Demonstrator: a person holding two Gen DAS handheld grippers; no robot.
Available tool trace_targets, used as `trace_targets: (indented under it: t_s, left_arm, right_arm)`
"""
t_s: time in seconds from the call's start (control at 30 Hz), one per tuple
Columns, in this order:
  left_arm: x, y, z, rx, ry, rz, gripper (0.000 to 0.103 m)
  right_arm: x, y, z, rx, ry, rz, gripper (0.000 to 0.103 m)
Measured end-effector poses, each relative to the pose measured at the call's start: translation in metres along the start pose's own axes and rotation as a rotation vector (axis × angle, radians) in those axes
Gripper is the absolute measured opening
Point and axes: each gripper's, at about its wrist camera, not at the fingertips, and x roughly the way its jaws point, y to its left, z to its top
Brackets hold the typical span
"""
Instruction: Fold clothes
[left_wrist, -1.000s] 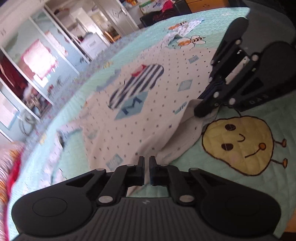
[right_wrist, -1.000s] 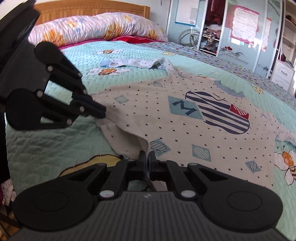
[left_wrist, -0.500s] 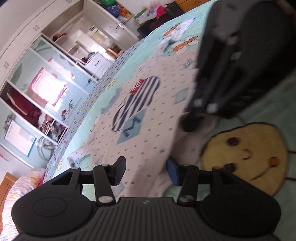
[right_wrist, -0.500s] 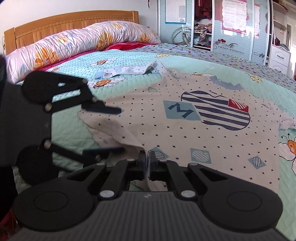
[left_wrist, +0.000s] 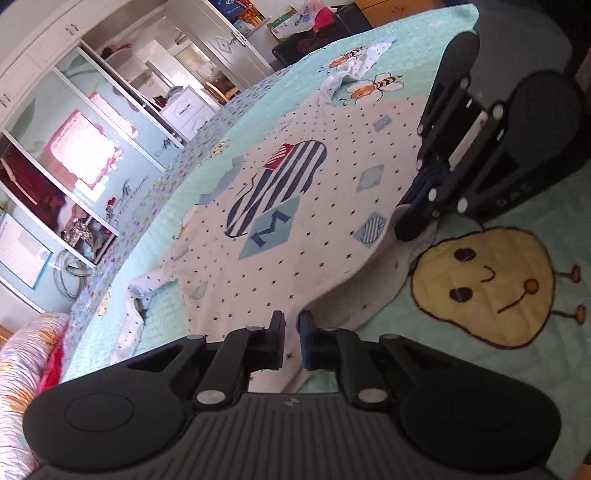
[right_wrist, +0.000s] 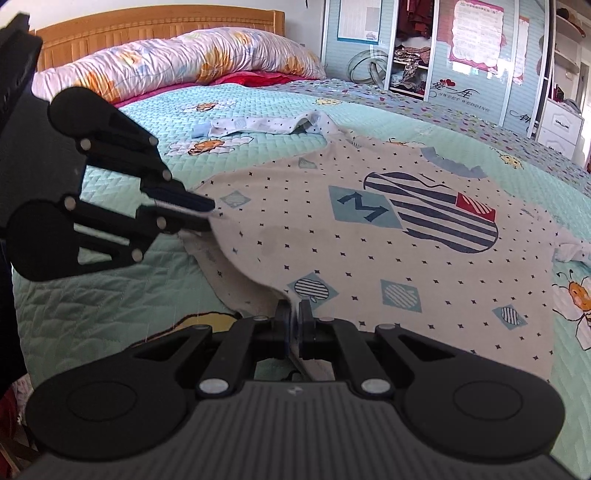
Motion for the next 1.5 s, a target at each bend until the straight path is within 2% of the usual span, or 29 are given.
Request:
trace_targets:
  t_s: [0.17, 0.23, 0.3, 0.37, 0.47, 0.53, 0.63, 0.73, 0.87, 0.93, 0.97, 1.0, 1.03, 1.1, 1.27, 1.4, 1.43, 1.47, 1.5]
  left_arm:
    - [0.000, -0.007, -0.010, 0.051, 0.082, -0.062, 0.008]
    - [-0.005, -0.007, -0.017, 0.053, 0.093, -0.076, 0.010]
    - [-0.012, 0.001, -0.021, 0.001, 0.103, -0.087, 0.012]
    - [-0.017, 0.018, -0.025, -0.121, 0.098, -0.096, 0.013]
    - [-0.019, 0.058, -0.039, -0.438, 0.090, -0.052, 0.021]
    - [-0.016, 0.084, -0.056, -0.650, 0.105, 0.000, 0.022]
    - [-0.005, 0.113, -0.085, -0.920, 0.143, -0.022, 0.022]
    - [0.011, 0.120, -0.101, -1.049, 0.167, -0.133, 0.022]
    - [0.020, 0.119, -0.104, -1.067, 0.170, -0.154, 0.025]
    - [0.023, 0.120, -0.104, -1.068, 0.161, -0.174, 0.025]
    - [0.025, 0.121, -0.104, -1.064, 0.158, -0.191, 0.023]
    - [0.026, 0.122, -0.104, -1.061, 0.154, -0.208, 0.014]
    - [0.027, 0.122, -0.104, -1.057, 0.151, -0.225, 0.008]
    - [0.029, 0.122, -0.100, -1.022, 0.158, -0.223, 0.006]
    - [0.031, 0.127, -0.106, -1.046, 0.177, -0.226, 0.006]
    - [0.037, 0.133, -0.109, -1.068, 0.188, -0.230, 0.006]
    - [0.038, 0.135, -0.108, -1.066, 0.193, -0.226, 0.006]
    - [0.039, 0.137, -0.107, -1.064, 0.198, -0.221, 0.006]
    - [0.039, 0.139, -0.107, -1.059, 0.203, -0.216, 0.006]
  right_arm:
    - [-0.005, 0.001, -0.001, -0.047, 0.035, 0.026, 0.007]
    - [-0.009, -0.002, -0.002, -0.046, 0.049, 0.053, 0.024]
    - [-0.016, -0.005, -0.002, -0.035, 0.060, 0.060, 0.033]
    - [-0.023, -0.008, -0.003, -0.020, 0.071, 0.060, 0.034]
    - [-0.033, -0.018, -0.003, 0.078, 0.041, 0.077, 0.034]
    - [-0.041, -0.031, -0.011, 0.191, 0.006, 0.062, 0.034]
    - [-0.052, -0.050, -0.024, 0.360, -0.046, 0.039, 0.034]
    - [-0.064, -0.069, -0.036, 0.529, -0.099, 0.016, 0.034]
    - [-0.081, -0.094, -0.054, 0.750, -0.171, -0.021, 0.035]
    - [-0.100, -0.103, -0.068, 0.825, -0.211, -0.083, 0.043]
    - [-0.107, -0.108, -0.075, 0.865, -0.217, -0.107, 0.047]
    - [-0.109, -0.114, -0.081, 0.905, -0.209, -0.115, 0.052]
    - [-0.112, -0.119, -0.088, 0.946, -0.201, -0.124, 0.052]
    - [-0.108, -0.127, -0.098, 1.017, -0.169, -0.100, 0.053]
    - [-0.092, -0.133, -0.103, 1.058, -0.167, -0.085, 0.052]
    - [-0.075, -0.140, -0.102, 1.069, -0.156, -0.006, 0.052]
    - [-0.071, -0.142, -0.101, 1.067, -0.152, 0.024, 0.041]
    - [-0.068, -0.144, -0.101, 1.073, -0.142, 0.047, 0.026]
    - [-0.064, -0.146, -0.102, 1.092, -0.124, 0.071, 0.003]
